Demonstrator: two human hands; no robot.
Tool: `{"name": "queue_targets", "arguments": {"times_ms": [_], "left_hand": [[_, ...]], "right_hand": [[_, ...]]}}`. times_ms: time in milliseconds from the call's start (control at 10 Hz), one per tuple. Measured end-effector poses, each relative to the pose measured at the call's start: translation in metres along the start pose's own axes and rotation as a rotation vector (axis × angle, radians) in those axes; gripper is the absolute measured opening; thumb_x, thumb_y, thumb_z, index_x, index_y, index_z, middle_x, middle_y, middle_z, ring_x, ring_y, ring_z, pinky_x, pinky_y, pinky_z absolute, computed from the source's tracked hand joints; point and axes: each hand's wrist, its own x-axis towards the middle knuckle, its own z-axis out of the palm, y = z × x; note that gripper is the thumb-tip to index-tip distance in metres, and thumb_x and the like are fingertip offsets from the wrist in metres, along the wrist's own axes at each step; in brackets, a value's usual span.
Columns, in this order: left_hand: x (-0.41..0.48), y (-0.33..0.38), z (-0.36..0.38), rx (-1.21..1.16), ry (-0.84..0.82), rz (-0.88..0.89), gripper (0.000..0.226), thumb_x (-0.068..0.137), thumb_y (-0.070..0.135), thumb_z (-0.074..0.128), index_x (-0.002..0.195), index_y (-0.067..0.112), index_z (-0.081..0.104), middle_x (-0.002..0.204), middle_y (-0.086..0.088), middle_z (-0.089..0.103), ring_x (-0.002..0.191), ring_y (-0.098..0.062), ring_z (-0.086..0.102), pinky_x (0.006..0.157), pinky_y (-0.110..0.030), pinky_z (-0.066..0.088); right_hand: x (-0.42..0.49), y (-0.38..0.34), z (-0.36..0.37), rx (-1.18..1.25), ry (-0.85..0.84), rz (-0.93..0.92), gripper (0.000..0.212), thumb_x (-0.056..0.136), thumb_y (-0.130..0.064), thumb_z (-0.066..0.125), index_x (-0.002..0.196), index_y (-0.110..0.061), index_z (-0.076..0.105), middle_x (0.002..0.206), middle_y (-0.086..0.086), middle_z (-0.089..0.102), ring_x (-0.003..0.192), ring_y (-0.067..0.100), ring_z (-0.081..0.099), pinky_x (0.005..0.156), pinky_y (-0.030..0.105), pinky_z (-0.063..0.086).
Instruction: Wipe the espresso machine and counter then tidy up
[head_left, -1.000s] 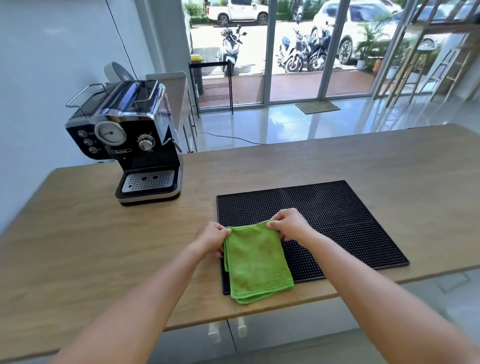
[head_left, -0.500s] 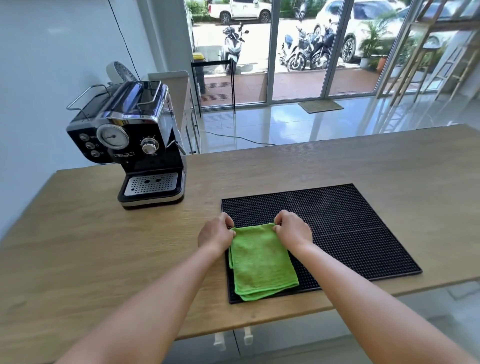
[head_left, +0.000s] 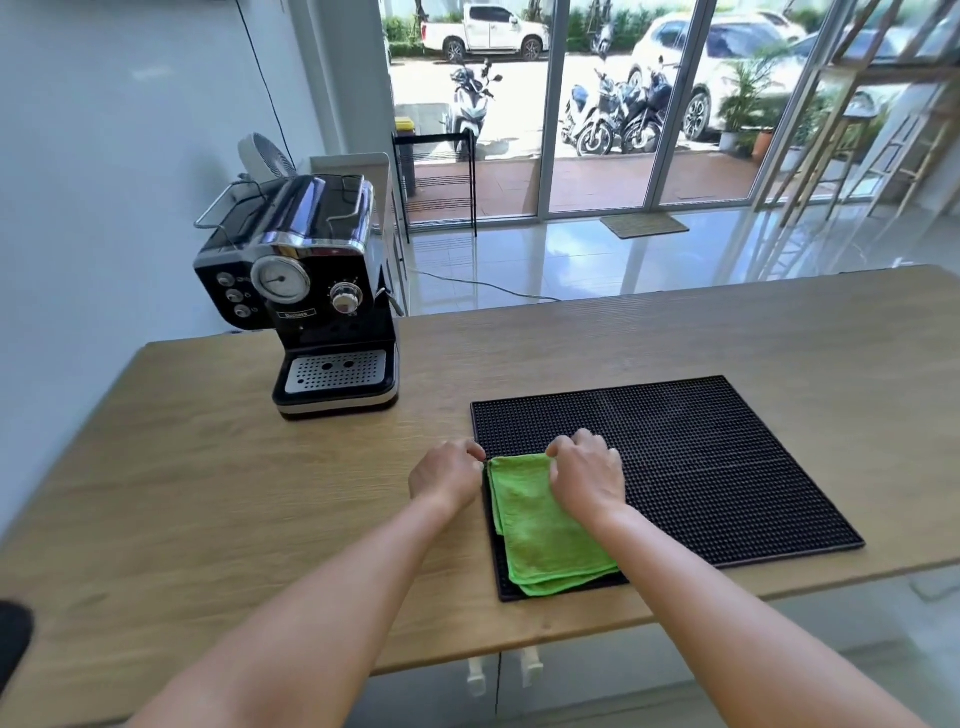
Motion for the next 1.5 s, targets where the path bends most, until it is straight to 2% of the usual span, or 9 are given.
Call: {"name": "queue_targets", "arguments": {"times_ms": [100, 300, 500, 600, 700, 900, 1200, 1400, 1500], "left_hand": [[-0.004, -0.033, -0.016, 0.036, 0.024, 0.01, 0.026, 0.089, 0.031, 0.048, 0.108, 0.038, 0.064, 0.121, 0.005, 0.062, 0.104, -0.018, 0.061, 0.081, -0.031, 0.05], [-0.011, -0.118, -0.058, 0.201, 0.093, -0.035, 0.036, 0.092, 0.032, 0.049, 0.128, 0.035, 0.053, 0.132, 0.001, 0.052, 0.122, -0.02, 0.048, 0.102, -0.035, 0.037], [-0.024, -0.208, -0.091, 0.212, 0.109, -0.166, 0.045, 0.095, 0.036, 0.046, 0.139, 0.03, 0.043, 0.145, -0.001, 0.043, 0.133, -0.023, 0.04, 0.112, -0.038, 0.029], [-0.03, -0.238, -0.098, 0.247, 0.098, -0.162, 0.047, 0.097, 0.038, 0.041, 0.142, 0.027, 0.038, 0.151, -0.003, 0.037, 0.139, -0.026, 0.034, 0.116, -0.042, 0.025], [-0.034, -0.266, -0.102, 0.305, 0.093, -0.152, 0.051, 0.099, 0.039, 0.032, 0.147, 0.024, 0.029, 0.158, -0.003, 0.023, 0.147, -0.026, 0.018, 0.119, -0.045, 0.016], [-0.037, -0.295, -0.098, 0.326, 0.045, -0.104, 0.058, 0.1, 0.047, 0.013, 0.153, 0.026, 0.006, 0.162, -0.002, 0.001, 0.15, -0.022, -0.002, 0.121, -0.047, 0.004], [-0.039, -0.301, -0.092, 0.282, 0.131, -0.077, 0.058, 0.098, 0.048, 0.017, 0.152, 0.029, 0.013, 0.162, 0.002, 0.006, 0.15, -0.019, 0.001, 0.121, -0.046, 0.004], [-0.038, -0.305, -0.089, 0.268, 0.148, -0.078, 0.058, 0.097, 0.048, 0.017, 0.152, 0.029, 0.015, 0.162, 0.002, 0.007, 0.15, -0.018, 0.0, 0.121, -0.047, 0.003], [-0.037, -0.304, -0.088, 0.251, 0.144, -0.07, 0.059, 0.097, 0.049, 0.016, 0.152, 0.029, 0.014, 0.162, 0.002, 0.005, 0.15, -0.018, -0.002, 0.121, -0.047, 0.002]], "right_hand": [[-0.007, -0.032, 0.0, 0.018, 0.012, -0.04, 0.029, 0.096, -0.029, 0.05, 0.123, -0.028, 0.06, 0.122, 0.002, 0.054, 0.116, 0.023, 0.047, 0.098, 0.039, 0.034], [-0.017, -0.114, 0.017, 0.068, -0.071, -0.119, 0.034, 0.095, -0.03, 0.048, 0.128, -0.027, 0.057, 0.132, 0.0, 0.05, 0.125, 0.022, 0.042, 0.102, 0.036, 0.028], [-0.029, -0.188, 0.042, 0.119, -0.155, -0.145, 0.04, 0.097, -0.031, 0.045, 0.136, -0.025, 0.05, 0.146, 0.0, 0.042, 0.139, 0.019, 0.031, 0.112, 0.037, 0.022], [-0.033, -0.207, 0.054, 0.109, -0.192, -0.129, 0.045, 0.099, -0.034, 0.043, 0.142, -0.023, 0.043, 0.156, 0.002, 0.031, 0.146, 0.02, 0.022, 0.116, 0.039, 0.017], [-0.038, -0.225, 0.064, 0.123, -0.206, -0.111, 0.048, 0.1, -0.037, 0.041, 0.145, -0.023, 0.037, 0.161, 0.004, 0.024, 0.15, 0.021, 0.014, 0.119, 0.041, 0.013], [-0.046, -0.239, 0.082, 0.1, -0.186, -0.076, 0.049, 0.102, -0.042, 0.031, 0.148, -0.024, 0.03, 0.164, 0.003, 0.014, 0.151, 0.02, 0.005, 0.12, 0.038, 0.005], [-0.047, -0.237, 0.094, 0.046, -0.088, -0.06, 0.051, 0.099, -0.046, 0.035, 0.146, -0.027, 0.036, 0.162, 0.0, 0.023, 0.151, 0.017, 0.013, 0.119, 0.038, 0.009], [-0.041, -0.238, 0.082, 0.142, -0.238, -0.034, 0.053, 0.099, -0.044, 0.04, 0.148, -0.027, 0.034, 0.163, -0.001, 0.018, 0.151, 0.016, 0.008, 0.119, 0.04, 0.009], [-0.031, -0.245, 0.049, 0.315, -0.205, 0.012, 0.05, 0.096, -0.036, 0.054, 0.144, -0.026, 0.044, 0.158, 0.004, 0.031, 0.145, 0.022, 0.027, 0.115, 0.047, 0.02]]}}
